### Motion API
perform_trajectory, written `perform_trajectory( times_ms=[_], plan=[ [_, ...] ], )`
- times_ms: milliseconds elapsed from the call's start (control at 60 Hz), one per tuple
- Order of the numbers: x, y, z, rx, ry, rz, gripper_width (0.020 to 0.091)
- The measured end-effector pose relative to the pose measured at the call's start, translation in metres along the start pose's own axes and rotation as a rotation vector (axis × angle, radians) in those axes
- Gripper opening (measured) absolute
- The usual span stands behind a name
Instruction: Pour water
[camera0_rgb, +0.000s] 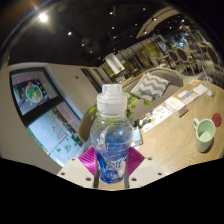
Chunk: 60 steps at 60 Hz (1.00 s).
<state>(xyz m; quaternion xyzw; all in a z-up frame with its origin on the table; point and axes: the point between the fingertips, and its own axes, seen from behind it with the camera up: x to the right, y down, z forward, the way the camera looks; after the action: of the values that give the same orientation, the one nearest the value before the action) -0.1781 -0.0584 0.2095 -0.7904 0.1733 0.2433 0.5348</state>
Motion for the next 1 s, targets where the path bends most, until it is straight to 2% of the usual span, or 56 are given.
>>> perform_trajectory(
  times_ms=[133, 267, 583, 817, 1000],
  plan=[
    [-0.004, -0.039, -0.027, 0.019, -0.132, 0.368, 0.0339],
    [0.03, -0.067, -0.035, 0.045, -0.24, 0.713, 0.0334],
    [0.134, -0.074, -0.019, 0.055, -0.392, 1.436, 0.0336],
    [0.164, -0.064, -0.024, -0.008, -0.367, 1.499, 0.0337],
    [0.151, -0.076, -0.034, -0.109, -0.322, 1.183, 0.0334]
  ],
)
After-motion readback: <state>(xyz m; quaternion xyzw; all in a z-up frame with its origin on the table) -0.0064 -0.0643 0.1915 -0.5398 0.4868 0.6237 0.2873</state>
